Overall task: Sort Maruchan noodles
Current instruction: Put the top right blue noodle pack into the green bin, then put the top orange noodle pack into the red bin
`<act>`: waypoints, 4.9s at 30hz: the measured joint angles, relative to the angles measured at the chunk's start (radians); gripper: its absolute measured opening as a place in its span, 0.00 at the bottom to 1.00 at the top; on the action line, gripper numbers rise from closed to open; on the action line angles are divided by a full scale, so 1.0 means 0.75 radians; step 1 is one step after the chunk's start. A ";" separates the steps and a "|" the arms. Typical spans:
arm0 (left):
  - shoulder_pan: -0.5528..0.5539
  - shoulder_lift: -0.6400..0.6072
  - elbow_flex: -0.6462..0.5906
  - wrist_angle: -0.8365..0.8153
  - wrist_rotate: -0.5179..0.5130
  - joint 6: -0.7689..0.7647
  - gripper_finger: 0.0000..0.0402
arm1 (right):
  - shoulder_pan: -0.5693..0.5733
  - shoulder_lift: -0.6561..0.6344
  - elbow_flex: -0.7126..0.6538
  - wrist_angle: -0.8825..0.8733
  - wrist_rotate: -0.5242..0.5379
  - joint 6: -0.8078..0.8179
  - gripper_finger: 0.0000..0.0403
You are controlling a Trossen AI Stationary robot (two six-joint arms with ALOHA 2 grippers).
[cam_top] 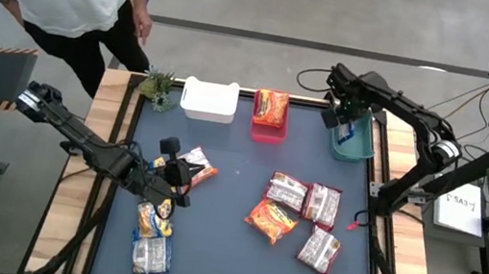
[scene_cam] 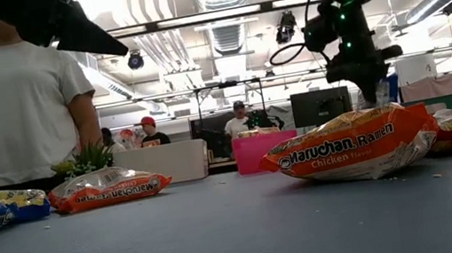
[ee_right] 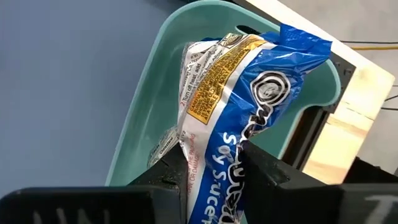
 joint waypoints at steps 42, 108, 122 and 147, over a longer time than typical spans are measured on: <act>0.002 0.000 -0.012 0.034 0.000 -0.014 0.00 | 0.035 -0.022 -0.012 0.217 -0.280 -0.121 0.28; 0.369 0.431 0.008 -0.473 0.479 -0.460 0.03 | 0.888 -0.506 -0.779 1.429 -0.386 -0.057 0.28; 0.364 0.327 0.003 -0.155 0.455 -0.274 0.00 | 0.888 -0.506 -0.785 1.429 -0.386 -0.057 0.28; 0.365 0.116 -0.366 0.167 0.729 -0.221 0.00 | 0.940 -0.137 -0.710 1.846 -0.465 0.388 0.21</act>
